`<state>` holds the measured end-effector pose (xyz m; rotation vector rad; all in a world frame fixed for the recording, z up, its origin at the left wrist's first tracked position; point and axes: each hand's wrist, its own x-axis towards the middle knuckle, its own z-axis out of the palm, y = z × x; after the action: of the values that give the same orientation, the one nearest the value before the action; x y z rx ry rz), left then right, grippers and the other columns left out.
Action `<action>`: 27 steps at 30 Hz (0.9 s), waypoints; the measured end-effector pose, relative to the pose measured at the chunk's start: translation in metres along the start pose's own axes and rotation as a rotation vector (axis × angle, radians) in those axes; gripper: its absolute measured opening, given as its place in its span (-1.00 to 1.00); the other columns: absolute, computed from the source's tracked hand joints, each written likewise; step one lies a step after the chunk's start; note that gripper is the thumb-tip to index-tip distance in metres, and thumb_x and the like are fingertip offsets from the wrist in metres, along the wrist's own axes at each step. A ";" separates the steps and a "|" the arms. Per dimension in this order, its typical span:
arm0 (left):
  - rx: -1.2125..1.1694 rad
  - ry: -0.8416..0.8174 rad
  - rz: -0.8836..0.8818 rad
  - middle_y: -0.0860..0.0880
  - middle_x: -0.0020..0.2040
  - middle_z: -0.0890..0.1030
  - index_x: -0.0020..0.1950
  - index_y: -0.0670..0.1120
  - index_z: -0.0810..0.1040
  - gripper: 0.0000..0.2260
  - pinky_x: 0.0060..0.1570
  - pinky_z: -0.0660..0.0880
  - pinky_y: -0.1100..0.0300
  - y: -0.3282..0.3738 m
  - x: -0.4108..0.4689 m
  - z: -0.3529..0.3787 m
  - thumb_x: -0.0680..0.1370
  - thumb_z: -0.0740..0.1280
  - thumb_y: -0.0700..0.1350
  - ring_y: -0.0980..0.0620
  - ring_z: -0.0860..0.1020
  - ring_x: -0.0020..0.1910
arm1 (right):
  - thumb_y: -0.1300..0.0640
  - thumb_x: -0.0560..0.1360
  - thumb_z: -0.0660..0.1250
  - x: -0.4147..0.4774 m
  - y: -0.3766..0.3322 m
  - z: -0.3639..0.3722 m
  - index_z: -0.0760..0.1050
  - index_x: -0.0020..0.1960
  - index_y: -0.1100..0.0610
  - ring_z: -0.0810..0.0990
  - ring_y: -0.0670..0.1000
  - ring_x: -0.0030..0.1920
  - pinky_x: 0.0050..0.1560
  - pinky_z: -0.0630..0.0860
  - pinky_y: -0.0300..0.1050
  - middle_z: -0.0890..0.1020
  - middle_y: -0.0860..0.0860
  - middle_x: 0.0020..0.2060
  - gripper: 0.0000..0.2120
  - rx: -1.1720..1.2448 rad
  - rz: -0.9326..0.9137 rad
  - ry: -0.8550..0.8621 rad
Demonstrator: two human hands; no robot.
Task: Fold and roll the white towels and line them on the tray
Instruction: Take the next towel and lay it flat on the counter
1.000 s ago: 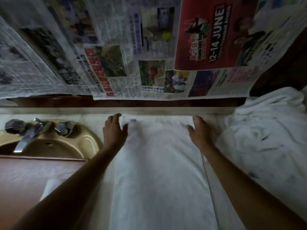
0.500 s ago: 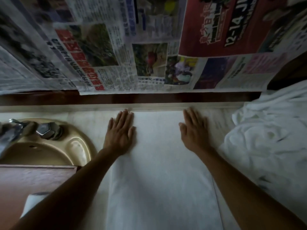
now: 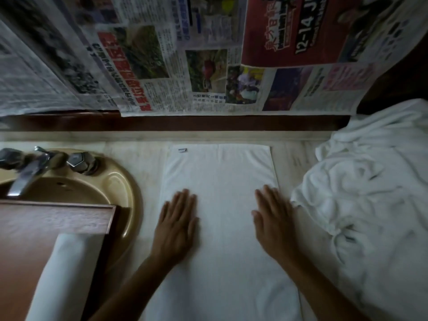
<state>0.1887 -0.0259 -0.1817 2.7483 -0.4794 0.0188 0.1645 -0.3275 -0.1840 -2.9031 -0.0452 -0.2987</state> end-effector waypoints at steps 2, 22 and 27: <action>0.034 0.024 -0.086 -0.10 0.66 0.13 0.65 -0.09 0.18 -0.46 0.53 0.20 -0.23 -0.018 -0.014 -0.010 0.71 -0.02 0.12 -0.08 0.08 0.65 | 0.01 0.69 0.16 -0.010 0.032 -0.009 0.39 0.52 0.22 0.30 0.21 0.56 0.43 0.31 0.32 0.35 0.18 0.54 -0.52 -0.023 0.068 0.043; 0.019 0.094 -0.195 -0.24 0.62 0.20 0.61 -0.20 0.25 -0.46 0.53 0.15 -0.22 0.052 -0.192 -0.016 0.71 -0.02 0.07 -0.21 0.15 0.62 | -0.05 0.65 0.12 -0.172 -0.019 -0.048 0.28 0.59 0.17 0.19 0.25 0.59 0.50 0.17 0.35 0.22 0.17 0.60 -0.43 0.050 0.154 0.002; -0.113 0.041 0.005 -0.12 0.64 0.21 0.60 -0.12 0.30 -0.48 0.52 0.16 -0.12 0.123 -0.225 0.015 0.73 -0.05 0.10 -0.14 0.20 0.61 | -0.02 0.59 0.29 -0.236 -0.088 -0.037 0.31 0.58 0.07 0.16 0.16 0.62 0.49 0.20 0.32 0.20 0.08 0.62 -0.42 0.159 -0.119 -0.079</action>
<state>-0.0650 -0.0662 -0.1704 2.6304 -0.4623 0.0472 -0.0783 -0.2518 -0.1780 -2.7572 -0.2446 -0.1913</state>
